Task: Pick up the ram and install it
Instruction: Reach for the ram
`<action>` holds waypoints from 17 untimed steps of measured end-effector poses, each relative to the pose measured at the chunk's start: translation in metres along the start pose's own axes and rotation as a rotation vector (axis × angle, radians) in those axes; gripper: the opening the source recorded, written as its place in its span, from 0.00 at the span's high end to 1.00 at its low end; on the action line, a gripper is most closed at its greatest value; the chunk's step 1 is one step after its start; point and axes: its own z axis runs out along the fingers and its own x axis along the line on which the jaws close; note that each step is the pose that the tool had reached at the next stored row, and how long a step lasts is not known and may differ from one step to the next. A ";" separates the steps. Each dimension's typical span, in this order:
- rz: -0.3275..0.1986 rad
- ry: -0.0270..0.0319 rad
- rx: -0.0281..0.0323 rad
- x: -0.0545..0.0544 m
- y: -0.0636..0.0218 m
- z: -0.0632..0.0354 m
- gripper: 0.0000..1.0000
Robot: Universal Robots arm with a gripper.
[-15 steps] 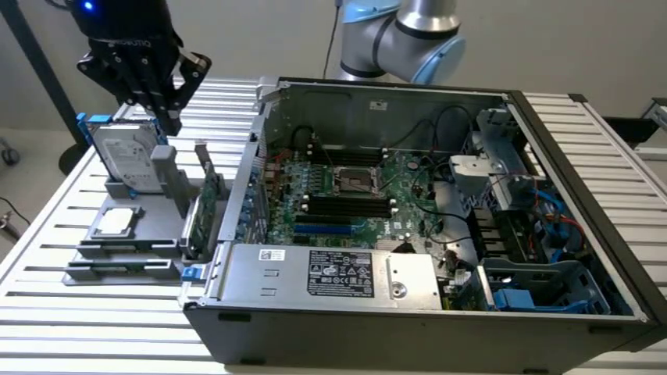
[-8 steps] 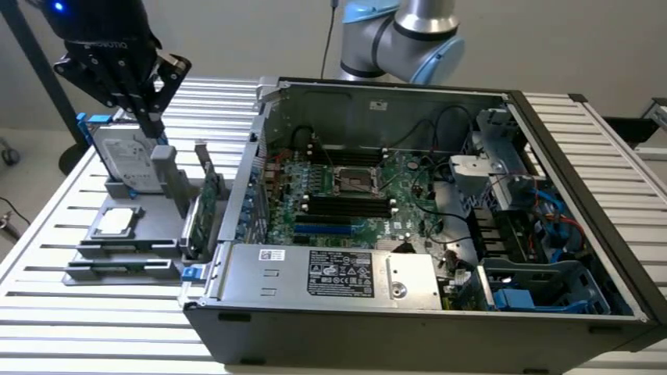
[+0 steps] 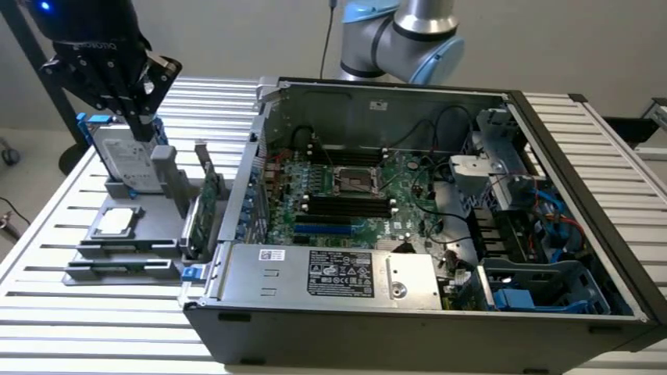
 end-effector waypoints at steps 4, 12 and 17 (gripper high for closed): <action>-0.003 0.0008 0.0073 0.007 -0.0007 0.0009 0.89; -0.005 0.0038 0.0144 0.025 -0.0026 0.0046 0.89; -0.006 0.0070 0.0181 0.036 -0.0037 0.0072 0.89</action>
